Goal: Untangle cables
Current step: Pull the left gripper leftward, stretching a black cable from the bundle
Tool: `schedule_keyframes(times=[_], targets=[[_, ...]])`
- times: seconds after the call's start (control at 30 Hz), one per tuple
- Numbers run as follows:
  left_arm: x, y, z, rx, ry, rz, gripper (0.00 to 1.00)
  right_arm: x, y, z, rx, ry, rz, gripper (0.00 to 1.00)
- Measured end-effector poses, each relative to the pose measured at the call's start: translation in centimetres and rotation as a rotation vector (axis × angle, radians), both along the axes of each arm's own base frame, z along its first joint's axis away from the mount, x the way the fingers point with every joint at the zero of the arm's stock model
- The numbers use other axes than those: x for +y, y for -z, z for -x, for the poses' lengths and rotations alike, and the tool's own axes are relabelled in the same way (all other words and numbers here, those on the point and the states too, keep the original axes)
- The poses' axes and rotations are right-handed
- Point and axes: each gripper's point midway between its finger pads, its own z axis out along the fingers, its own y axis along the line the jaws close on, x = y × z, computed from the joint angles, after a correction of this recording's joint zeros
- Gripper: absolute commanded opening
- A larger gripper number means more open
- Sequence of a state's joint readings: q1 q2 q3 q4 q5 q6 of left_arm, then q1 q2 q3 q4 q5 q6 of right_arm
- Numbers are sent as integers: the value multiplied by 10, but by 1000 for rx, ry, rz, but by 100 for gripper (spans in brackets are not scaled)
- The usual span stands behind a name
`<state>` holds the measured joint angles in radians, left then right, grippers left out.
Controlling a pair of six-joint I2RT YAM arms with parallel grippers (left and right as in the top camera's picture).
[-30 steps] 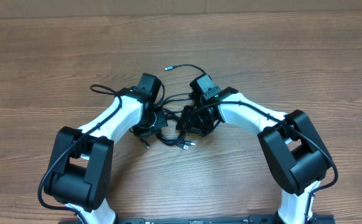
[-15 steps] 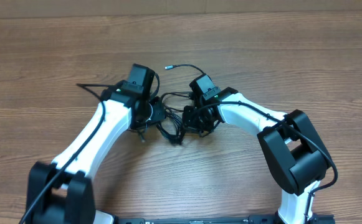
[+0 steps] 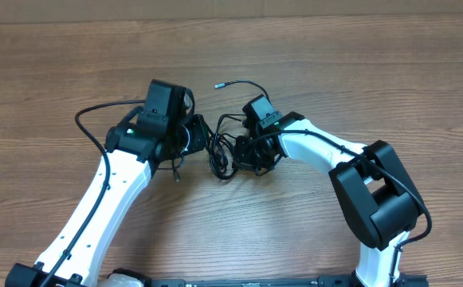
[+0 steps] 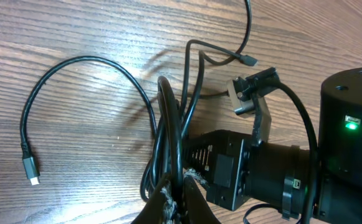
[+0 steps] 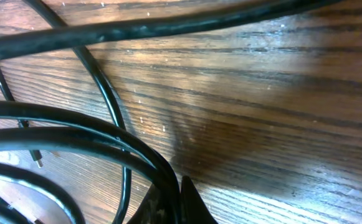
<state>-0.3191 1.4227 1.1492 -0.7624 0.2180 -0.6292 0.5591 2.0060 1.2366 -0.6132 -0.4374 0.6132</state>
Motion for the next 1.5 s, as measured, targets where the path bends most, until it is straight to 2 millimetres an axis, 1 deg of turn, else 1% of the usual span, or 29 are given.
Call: schedule_keyframes(times=[0.1, 0.23, 0.3, 0.53, 0.7, 0.83, 0.97, 1.07, 1.17, 1.3, 1.33, 1.37, 1.4, 1.43, 1.47, 1.5], targets=[[-3, -1, 1, 4, 11, 22, 4, 0, 0, 0, 1, 1, 1, 4], [-8, -10, -4, -1, 28, 115, 4, 0, 0, 0, 1, 0, 1, 4], [-6, -14, -6, 2, 27, 171, 4, 0, 0, 0, 0, 0, 0, 4], [10, -30, -11, 25, 9, 349, 4, 0, 0, 0, -1, -3, 1, 4], [13, -39, -11, 31, 15, 430, 4, -1, 0, 0, -3, -3, 4, 4], [13, -43, -10, 22, 39, 453, 4, -1, 0, 0, -3, -2, 5, 4], [14, -39, -6, 29, 54, 430, 4, -1, 1, -1, -5, -1, 7, 4], [21, -29, -1, 62, 33, 379, 4, -1, 1, 0, -5, -1, 7, 4], [32, -17, 4, 94, -2, 304, 4, -1, 1, -1, -5, -1, 7, 4], [51, -1, 11, 134, -56, 181, 5, -1, 1, -1, -5, -1, 7, 4], [56, 3, 12, 142, -70, 151, 9, -1, 1, -1, -5, -2, 6, 4], [61, 6, 13, 149, -83, 119, 20, -1, 1, -1, -5, -1, 6, 4], [65, 8, 14, 153, -90, 97, 36, -1, 1, -1, -6, -2, 6, 4], [69, 10, 15, 156, -98, 70, 47, -1, 1, -1, -5, -1, 7, 4], [73, 12, 16, 163, -112, 51, 57, -1, 1, -1, -5, -1, 7, 4], [75, 13, 16, 164, -113, 37, 63, -1, 1, -1, -5, -1, 7, 4]])
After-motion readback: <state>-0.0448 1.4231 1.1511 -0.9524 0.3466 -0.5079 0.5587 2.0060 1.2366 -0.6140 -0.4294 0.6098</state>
